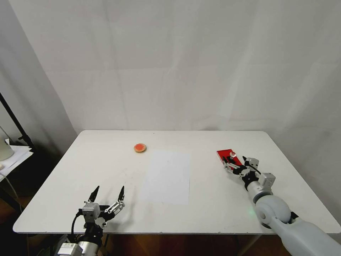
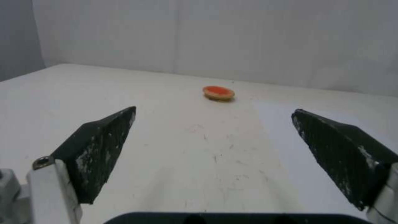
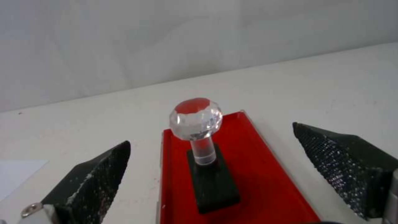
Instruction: Pick up the stamp from the ink pad and place it onto another ink pad.
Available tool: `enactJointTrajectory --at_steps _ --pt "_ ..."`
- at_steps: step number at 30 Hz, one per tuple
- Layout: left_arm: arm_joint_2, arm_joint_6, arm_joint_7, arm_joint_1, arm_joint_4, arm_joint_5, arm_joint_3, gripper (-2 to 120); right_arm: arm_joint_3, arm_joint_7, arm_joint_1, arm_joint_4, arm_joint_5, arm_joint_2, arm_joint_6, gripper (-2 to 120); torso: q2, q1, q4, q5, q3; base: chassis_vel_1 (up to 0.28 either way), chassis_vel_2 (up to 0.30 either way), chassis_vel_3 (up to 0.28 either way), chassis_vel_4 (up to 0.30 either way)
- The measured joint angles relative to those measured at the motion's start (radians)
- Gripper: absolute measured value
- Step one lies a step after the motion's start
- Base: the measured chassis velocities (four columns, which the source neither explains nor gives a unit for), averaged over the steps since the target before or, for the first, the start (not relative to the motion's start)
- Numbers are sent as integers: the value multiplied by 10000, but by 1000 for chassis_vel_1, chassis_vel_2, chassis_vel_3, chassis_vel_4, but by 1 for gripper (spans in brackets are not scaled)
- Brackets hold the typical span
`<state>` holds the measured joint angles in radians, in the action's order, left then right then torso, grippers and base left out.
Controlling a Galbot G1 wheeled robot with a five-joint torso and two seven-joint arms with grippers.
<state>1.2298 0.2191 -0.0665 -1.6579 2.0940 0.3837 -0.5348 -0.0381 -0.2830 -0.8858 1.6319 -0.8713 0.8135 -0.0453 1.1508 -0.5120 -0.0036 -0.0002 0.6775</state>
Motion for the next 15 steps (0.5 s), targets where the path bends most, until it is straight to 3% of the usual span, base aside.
enactJointTrajectory --at_steps 10,15 --pt "0 0 0 0 0 0 0 100 184 -128 201 -109 2 -31 -123 86 0 1 -1 1 -1 0 0 0 0" --pt "0 0 0 0 0 0 0 100 246 -290 231 -36 -65 7 -85 67 1 1 -1 2 -1 0 0 0 0"
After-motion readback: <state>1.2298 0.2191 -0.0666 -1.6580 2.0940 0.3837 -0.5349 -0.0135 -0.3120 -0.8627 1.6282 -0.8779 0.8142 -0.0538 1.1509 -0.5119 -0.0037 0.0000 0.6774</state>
